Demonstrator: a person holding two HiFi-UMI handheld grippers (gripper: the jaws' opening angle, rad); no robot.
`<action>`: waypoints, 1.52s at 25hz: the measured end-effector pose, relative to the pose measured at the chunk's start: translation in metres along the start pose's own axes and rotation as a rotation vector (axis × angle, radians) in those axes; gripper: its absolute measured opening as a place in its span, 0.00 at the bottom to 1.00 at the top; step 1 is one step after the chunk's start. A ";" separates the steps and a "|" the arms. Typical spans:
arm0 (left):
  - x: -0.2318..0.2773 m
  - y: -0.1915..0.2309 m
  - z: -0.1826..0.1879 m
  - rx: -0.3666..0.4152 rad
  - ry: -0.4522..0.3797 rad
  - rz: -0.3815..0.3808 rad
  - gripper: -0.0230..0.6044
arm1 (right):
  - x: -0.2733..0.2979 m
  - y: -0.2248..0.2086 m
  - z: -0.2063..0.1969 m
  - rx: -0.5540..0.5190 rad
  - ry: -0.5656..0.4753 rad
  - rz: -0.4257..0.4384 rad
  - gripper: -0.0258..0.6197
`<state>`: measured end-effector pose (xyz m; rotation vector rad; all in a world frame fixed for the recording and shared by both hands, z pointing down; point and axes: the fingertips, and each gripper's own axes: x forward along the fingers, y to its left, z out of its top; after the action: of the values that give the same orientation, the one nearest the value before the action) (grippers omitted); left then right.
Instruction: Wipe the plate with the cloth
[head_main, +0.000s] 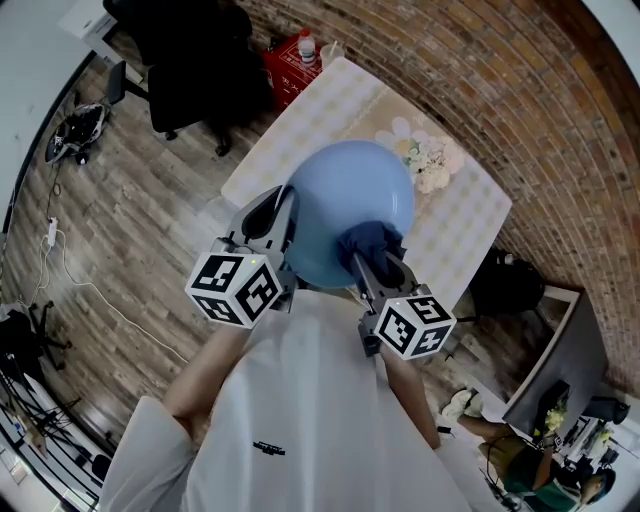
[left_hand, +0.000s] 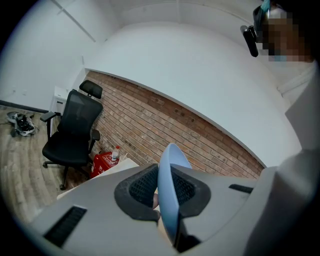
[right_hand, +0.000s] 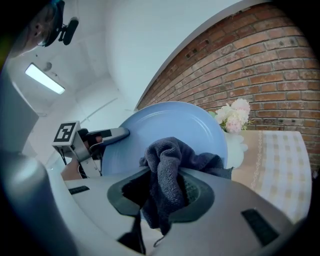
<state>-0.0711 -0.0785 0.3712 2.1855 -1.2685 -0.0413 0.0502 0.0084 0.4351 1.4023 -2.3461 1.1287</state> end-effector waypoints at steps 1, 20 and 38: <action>-0.001 0.001 0.000 0.000 -0.002 0.002 0.10 | 0.001 0.005 -0.002 0.002 0.007 0.014 0.23; -0.008 0.002 -0.003 0.005 -0.005 0.014 0.10 | 0.008 0.075 -0.021 -0.116 0.122 0.213 0.23; -0.001 -0.033 -0.032 0.045 0.067 -0.070 0.10 | 0.017 0.080 0.007 -0.233 0.089 0.193 0.23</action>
<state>-0.0361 -0.0504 0.3799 2.2503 -1.1660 0.0325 -0.0230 0.0128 0.3978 1.0456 -2.4945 0.9035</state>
